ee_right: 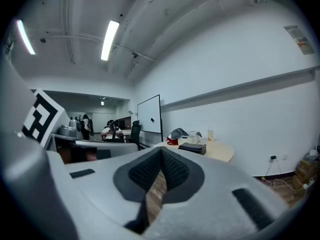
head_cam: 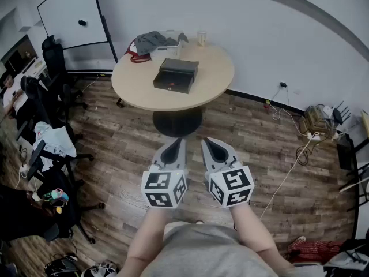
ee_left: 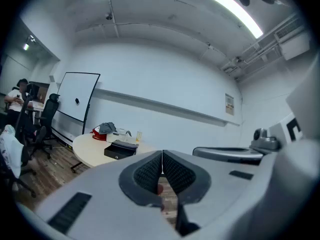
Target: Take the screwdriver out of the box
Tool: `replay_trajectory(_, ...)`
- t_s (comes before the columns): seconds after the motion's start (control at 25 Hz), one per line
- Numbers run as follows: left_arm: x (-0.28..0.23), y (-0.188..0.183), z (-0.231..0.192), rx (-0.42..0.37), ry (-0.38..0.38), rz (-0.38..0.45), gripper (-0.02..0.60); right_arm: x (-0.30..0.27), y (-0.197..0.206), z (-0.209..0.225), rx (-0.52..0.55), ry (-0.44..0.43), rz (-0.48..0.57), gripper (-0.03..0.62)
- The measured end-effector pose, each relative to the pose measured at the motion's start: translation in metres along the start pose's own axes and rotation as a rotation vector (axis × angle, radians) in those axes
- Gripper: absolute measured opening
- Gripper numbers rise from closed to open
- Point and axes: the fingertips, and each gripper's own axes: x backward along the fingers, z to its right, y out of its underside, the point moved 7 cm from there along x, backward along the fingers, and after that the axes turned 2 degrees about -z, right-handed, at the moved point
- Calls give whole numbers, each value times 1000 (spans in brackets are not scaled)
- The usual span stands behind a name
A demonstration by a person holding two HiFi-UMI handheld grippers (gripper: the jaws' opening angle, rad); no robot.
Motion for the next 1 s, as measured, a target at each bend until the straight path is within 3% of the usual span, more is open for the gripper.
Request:
replay_trajectory(0.56, 11, 23, 15, -30, -56, -20, 5, 13, 21, 5, -30, -53, 10, 0)
replay_trajectory(0.8, 7, 25, 1, -10, -48, -55, 6, -7, 20, 2, -75, -80, -1, 0)
replay_trajectory(1.0, -27, 16, -34, 14, -47, -42, 6, -49, 20, 11, -69, -63, -11, 0)
